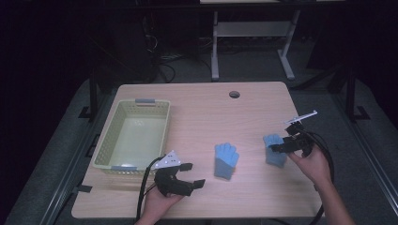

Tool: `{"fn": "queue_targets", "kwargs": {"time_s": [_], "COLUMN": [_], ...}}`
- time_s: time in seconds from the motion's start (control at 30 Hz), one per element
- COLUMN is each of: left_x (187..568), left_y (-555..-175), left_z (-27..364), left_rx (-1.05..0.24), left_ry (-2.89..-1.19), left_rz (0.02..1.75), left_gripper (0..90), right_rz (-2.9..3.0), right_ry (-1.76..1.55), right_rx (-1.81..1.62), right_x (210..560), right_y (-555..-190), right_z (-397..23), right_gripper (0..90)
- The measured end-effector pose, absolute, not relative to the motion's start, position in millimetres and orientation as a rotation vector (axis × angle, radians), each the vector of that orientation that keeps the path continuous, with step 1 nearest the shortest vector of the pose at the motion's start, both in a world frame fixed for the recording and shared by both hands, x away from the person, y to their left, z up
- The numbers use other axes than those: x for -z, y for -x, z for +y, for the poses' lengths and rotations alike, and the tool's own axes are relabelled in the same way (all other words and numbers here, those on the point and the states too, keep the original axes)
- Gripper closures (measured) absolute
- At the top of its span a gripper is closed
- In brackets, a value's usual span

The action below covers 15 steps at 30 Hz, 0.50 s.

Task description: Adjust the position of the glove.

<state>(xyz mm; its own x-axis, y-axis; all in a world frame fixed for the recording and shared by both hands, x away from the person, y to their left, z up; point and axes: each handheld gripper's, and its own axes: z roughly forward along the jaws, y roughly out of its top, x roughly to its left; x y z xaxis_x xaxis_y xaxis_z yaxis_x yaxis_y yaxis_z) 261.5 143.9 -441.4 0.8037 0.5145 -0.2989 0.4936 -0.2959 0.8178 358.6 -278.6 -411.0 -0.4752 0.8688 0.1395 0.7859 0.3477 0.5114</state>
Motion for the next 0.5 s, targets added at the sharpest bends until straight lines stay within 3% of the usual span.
{"fn": "queue_targets", "kwargs": {"time_s": [0.2, 0.5], "left_x": [439.1, 439.0], "left_y": [-261.1, -261.2], "left_z": [145.4, 146.3], "left_rx": [-0.020, -0.023], "left_ry": [-1.930, -1.933], "left_rz": [0.750, 0.751], "left_gripper": [17.7, 17.7], "right_rz": [2.489, 2.495], "right_ry": [-1.541, -1.608], "right_rx": [-0.717, -0.638], "right_x": [419.6, 430.5], "right_y": [-365.4, -374.5], "right_z": [-275.1, -276.4], "right_gripper": [46.0, 48.7]}}
